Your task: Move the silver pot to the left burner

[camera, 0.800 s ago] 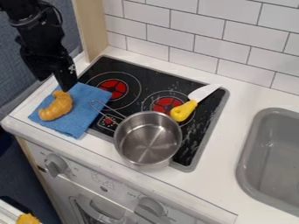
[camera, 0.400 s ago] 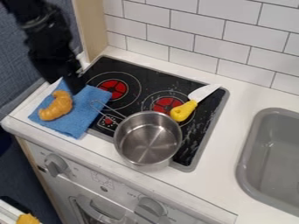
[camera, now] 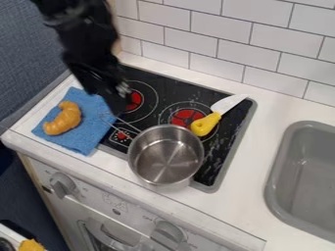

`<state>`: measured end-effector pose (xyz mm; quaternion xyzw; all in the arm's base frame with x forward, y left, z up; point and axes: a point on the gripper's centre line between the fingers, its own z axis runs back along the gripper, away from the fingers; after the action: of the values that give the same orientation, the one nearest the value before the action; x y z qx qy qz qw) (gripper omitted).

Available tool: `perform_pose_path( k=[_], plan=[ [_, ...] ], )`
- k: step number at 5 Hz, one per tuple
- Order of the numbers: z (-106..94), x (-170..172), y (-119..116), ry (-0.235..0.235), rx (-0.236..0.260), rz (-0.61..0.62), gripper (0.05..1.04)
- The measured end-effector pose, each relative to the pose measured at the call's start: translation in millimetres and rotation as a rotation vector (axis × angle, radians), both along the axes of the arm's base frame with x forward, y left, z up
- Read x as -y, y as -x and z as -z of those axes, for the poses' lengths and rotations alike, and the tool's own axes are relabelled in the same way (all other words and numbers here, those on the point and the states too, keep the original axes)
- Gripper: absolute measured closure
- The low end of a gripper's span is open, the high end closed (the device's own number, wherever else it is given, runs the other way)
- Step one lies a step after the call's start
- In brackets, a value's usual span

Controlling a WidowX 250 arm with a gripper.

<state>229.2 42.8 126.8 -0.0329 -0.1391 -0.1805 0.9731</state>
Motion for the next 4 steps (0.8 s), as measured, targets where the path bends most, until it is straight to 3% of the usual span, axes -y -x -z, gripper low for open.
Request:
perform_pose_path(
  k=[1, 2, 4],
  plan=[
    [22.2, 49, 6, -0.025, -0.038, 0.064, 0.083],
    [47.7, 90, -3, -0.052, -0.065, 0.021, 0.083],
    [91.2, 105, -17, -0.127, -0.177, -0.099, 0.083]
  ],
)
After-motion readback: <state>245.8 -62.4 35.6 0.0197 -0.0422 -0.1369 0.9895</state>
